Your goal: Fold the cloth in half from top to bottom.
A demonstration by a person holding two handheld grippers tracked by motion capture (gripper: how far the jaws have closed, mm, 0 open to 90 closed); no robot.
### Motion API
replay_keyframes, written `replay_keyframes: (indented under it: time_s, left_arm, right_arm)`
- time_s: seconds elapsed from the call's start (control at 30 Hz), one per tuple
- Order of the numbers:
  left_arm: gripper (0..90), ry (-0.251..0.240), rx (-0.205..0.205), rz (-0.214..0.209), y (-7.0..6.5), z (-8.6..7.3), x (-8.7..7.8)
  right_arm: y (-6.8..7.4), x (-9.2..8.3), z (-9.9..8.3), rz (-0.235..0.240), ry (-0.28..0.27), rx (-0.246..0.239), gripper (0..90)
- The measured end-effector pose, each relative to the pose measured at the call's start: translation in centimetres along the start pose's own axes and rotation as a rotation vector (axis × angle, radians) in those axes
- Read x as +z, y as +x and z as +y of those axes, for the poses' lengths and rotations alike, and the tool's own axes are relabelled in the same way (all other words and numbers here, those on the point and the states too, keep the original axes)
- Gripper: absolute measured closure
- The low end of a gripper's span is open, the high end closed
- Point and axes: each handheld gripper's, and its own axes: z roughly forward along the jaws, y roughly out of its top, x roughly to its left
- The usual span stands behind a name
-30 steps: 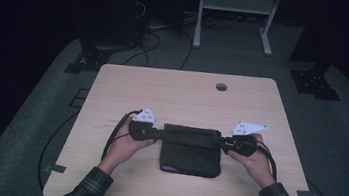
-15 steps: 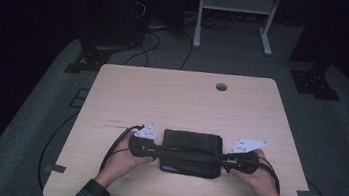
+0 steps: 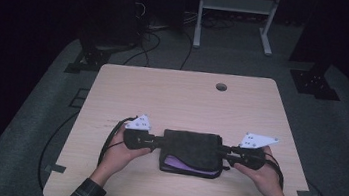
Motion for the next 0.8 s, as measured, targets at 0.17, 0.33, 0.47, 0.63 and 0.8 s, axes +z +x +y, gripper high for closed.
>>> replay_keyframes:
  time_s: [0.17,0.33,0.47,0.63,0.8]
  left_arm:
    - [80.1,0.071,-0.007,-0.024,-0.8,-1.3,1.6]
    - [78.5,0.147,0.013,-0.027,-1.9,-2.7,1.9]
    - [74.9,0.164,0.038,-0.013,-2.5,-3.7,2.0]
    - [59.0,0.131,0.048,0.02,-2.7,-3.3,0.7]
    - [41.7,0.096,0.027,0.118,-1.7,-3.7,-1.1]
  right_arm:
    - [0.5,1.3,-0.8,0.022,0.074,-0.012,74.5]
    - [1.6,1.7,-1.8,0.037,0.155,-0.046,72.6]
    - [2.1,1.7,-2.3,0.018,0.179,-0.08,70.8]
    - [2.0,1.3,-2.1,-0.011,0.155,-0.074,52.8]
    - [0.9,0.6,-2.1,-0.065,0.111,-0.032,40.4]
